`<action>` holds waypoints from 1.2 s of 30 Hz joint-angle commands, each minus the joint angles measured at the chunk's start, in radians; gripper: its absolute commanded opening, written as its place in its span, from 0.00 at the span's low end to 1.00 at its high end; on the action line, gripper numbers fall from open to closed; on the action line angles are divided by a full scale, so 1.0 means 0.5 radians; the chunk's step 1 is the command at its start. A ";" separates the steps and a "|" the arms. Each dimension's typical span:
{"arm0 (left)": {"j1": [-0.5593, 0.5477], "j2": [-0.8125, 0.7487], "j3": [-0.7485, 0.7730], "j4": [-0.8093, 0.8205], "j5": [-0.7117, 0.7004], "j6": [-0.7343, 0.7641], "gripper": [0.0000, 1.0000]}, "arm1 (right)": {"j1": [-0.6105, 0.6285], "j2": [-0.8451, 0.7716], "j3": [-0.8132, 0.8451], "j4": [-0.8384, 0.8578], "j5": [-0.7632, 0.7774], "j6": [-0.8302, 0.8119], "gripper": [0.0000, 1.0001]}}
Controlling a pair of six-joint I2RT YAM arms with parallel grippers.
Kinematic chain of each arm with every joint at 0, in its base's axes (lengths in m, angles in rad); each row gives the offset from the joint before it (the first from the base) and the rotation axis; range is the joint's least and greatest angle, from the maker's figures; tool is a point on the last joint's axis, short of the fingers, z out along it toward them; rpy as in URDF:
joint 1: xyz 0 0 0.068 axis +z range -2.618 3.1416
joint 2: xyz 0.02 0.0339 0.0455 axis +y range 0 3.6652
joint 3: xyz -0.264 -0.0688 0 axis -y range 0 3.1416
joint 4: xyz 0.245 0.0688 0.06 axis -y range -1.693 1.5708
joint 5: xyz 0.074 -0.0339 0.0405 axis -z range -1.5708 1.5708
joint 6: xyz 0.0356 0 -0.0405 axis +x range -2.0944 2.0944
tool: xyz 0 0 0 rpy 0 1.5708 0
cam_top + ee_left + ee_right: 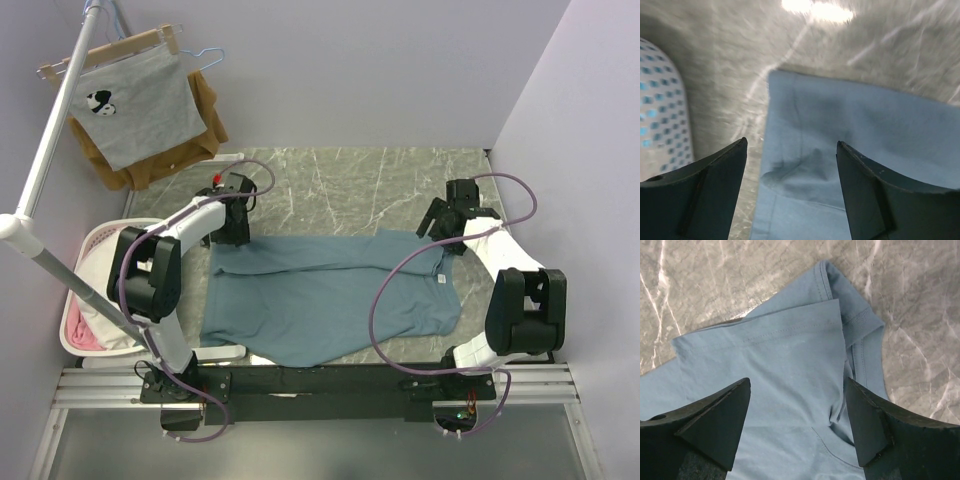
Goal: Fold and stack the t-shirts
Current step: Fold the flattened tshirt in 1/3 of the way
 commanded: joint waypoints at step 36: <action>0.048 0.084 -0.058 0.129 0.065 -0.034 0.77 | -0.240 0.705 0.449 0.163 -0.226 0.002 0.69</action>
